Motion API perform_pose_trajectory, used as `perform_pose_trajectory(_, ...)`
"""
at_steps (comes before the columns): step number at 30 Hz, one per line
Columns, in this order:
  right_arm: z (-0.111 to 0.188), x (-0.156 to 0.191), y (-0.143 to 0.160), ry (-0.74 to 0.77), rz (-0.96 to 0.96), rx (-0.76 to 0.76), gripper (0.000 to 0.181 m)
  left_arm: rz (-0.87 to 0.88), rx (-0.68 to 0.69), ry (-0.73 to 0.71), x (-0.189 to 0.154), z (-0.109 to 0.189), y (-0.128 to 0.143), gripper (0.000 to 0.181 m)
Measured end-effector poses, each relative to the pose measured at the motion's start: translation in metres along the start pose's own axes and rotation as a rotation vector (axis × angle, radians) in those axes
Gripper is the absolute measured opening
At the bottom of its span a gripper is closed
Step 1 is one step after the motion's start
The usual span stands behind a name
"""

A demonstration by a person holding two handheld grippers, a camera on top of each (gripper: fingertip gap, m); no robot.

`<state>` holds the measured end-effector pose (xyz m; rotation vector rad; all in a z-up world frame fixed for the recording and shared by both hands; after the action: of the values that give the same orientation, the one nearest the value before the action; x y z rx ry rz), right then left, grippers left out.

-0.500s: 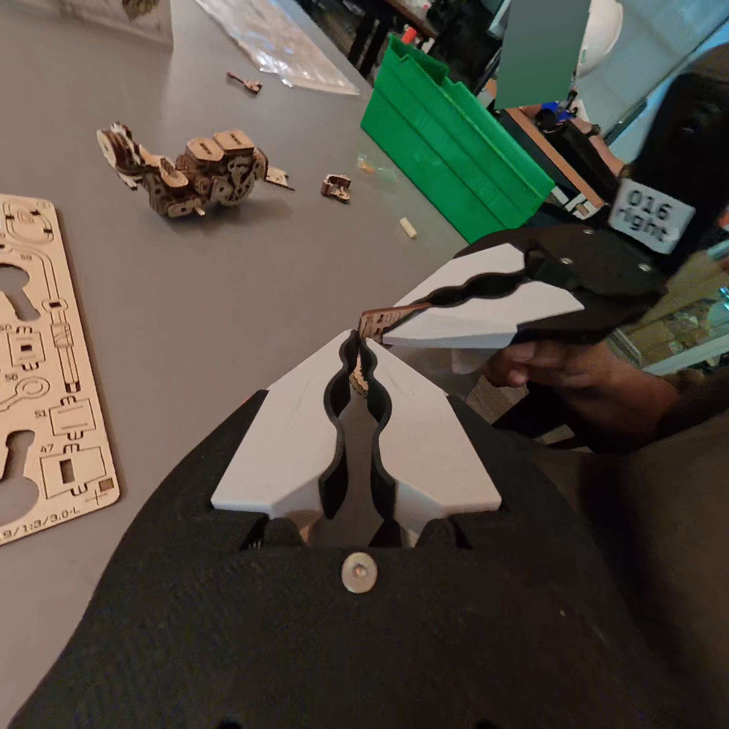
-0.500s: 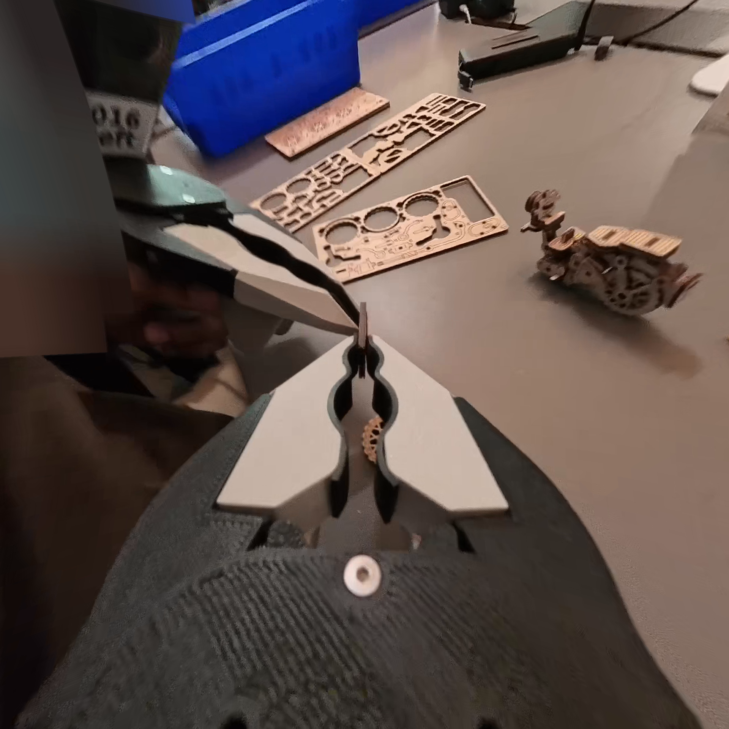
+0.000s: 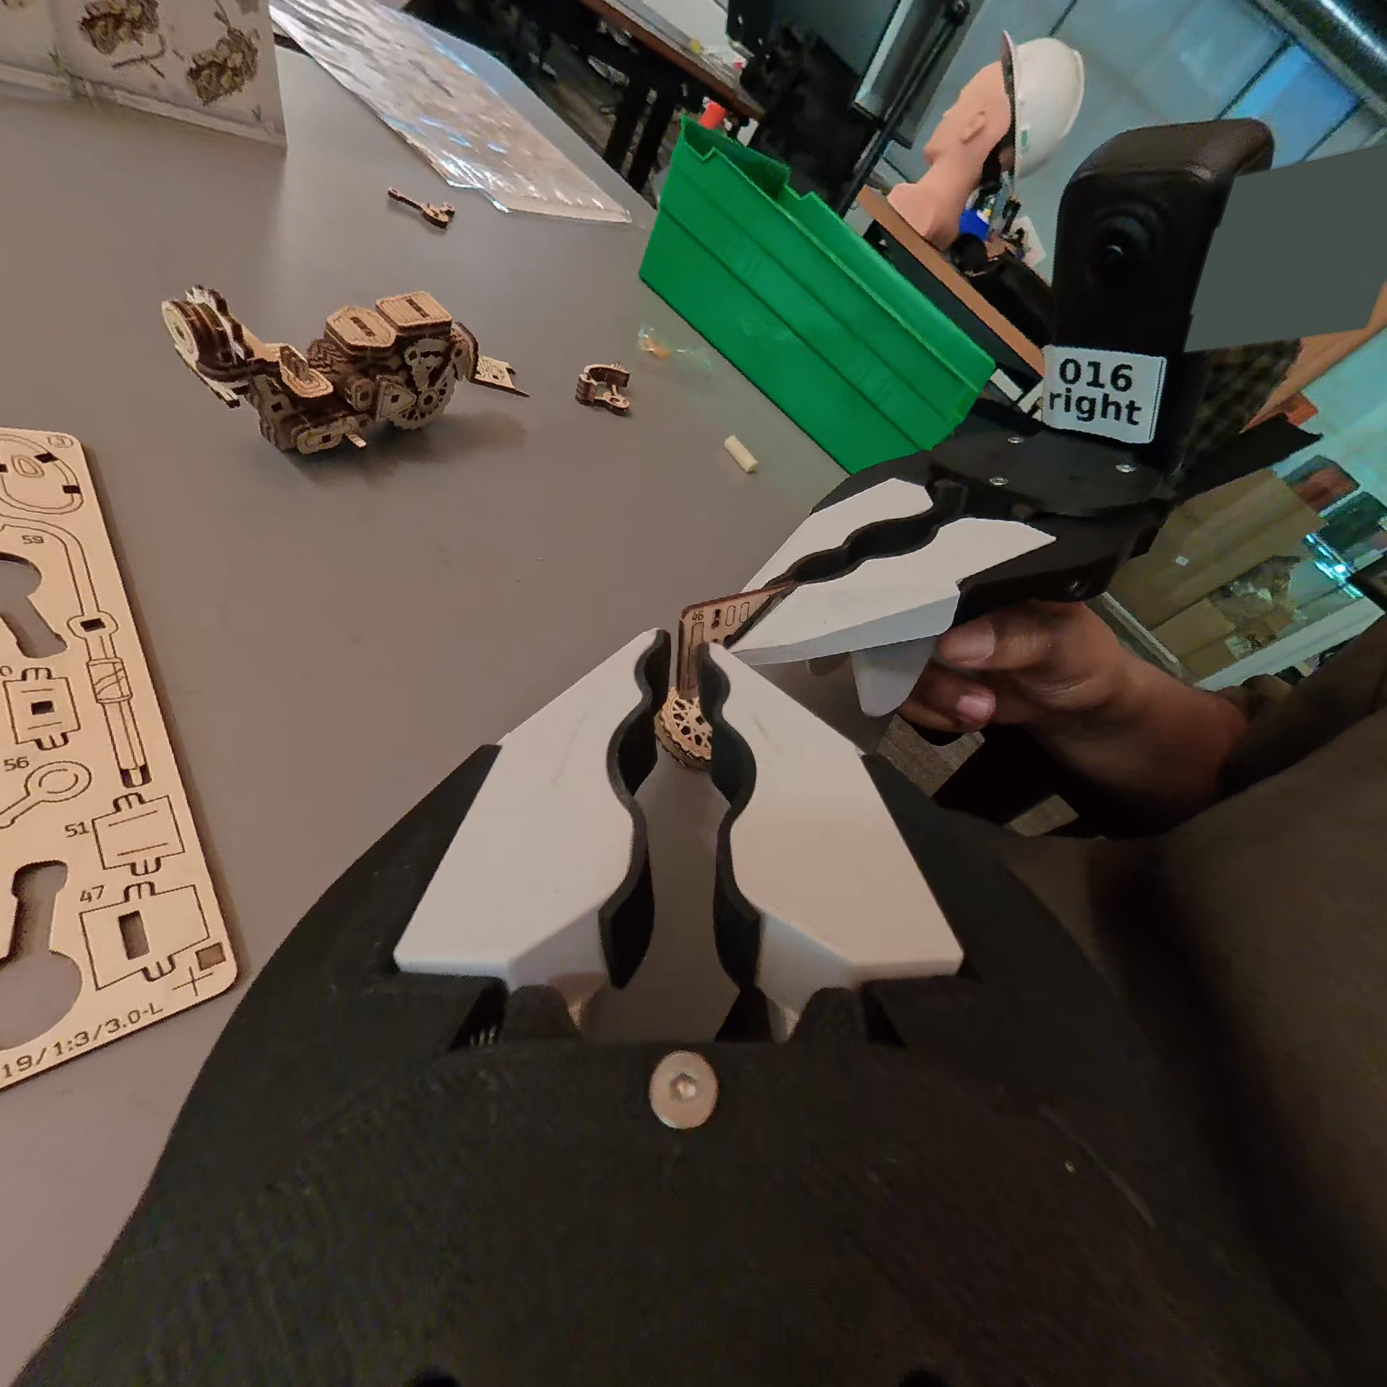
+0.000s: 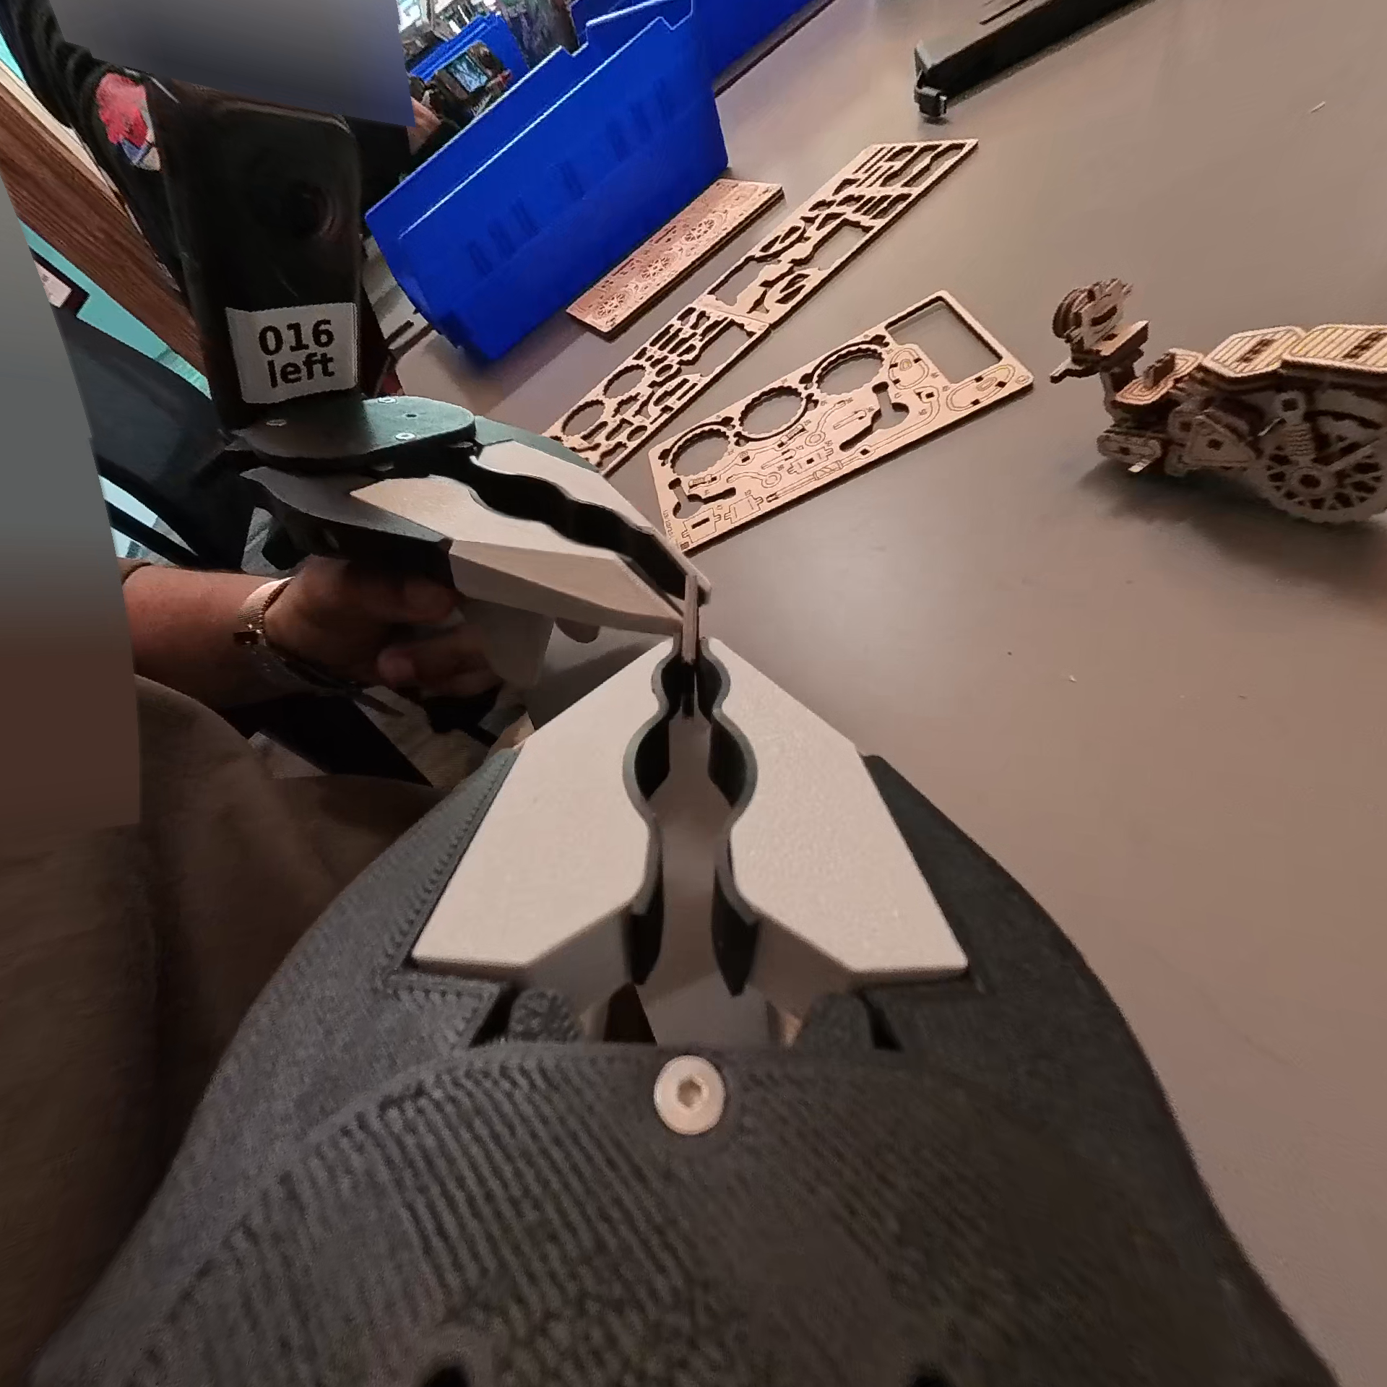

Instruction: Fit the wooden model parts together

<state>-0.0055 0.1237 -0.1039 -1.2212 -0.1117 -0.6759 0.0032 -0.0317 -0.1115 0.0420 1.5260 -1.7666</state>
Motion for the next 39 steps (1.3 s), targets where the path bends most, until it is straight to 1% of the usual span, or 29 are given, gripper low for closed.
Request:
perform_pose_trajectory(13, 0.0003, -0.0011, -0.0001, -0.028, -0.025, -0.011, 0.001, 0.044, 0.009, 0.042, 0.002, 0.001, -0.0022, 0.0)
perform_pose_trajectory(19, -0.0028, 0.0043, 0.0024, 0.033, 0.062, 0.025, 0.002, 0.056, 0.018, -0.003, 0.0014, -0.0004, 0.0015, 0.0)
perform_pose_trajectory(23, -0.0014, 0.0037, 0.0021, 0.019, 0.053, 0.016, 0.002, 0.061, 0.016, 0.0, -0.0001, 0.0002, 0.0008, 0.0)
perform_pose_trajectory(28, -0.0024, 0.0041, 0.0036, 0.032, 0.082, 0.031, 0.002, 0.078, 0.008, -0.045, -0.0022, -0.0015, 0.0044, 0.0)
perform_pose_trajectory(30, -0.0037, 0.0064, 0.0038, 0.037, 0.094, 0.034, 0.004, 0.063, 0.006, -0.076, -0.0033, -0.0019, 0.0048, 0.0)
perform_pose_trajectory(32, -0.0032, 0.0061, 0.0025, 0.066, 0.111, 0.03, 0.002, 0.04, -0.004, -0.09, -0.0044, -0.0018, 0.004, 0.0)
perform_pose_trajectory(35, -0.0003, 0.0049, -0.0026, 0.061, 0.088, 0.0, 0.001, 0.06, -0.028, -0.054, -0.0043, -0.0005, -0.0014, 0.0)
perform_pose_trajectory(39, 0.0006, 0.0034, -0.003, 0.051, 0.078, -0.01, 0.001, 0.05, -0.042, -0.036, -0.0035, -0.0005, -0.0009, 0.0)
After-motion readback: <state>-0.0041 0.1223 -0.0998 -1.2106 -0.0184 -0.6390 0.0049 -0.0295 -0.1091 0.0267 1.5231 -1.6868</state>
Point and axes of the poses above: each gripper's, where its closed fingertips meet, z back along the fingers, y out of its underside, x = y × z across the jaws, the point moved 9 cm from there along z, back along the fingers, and after that the axes turned 1 degree about -y, right-handed, at the moved point
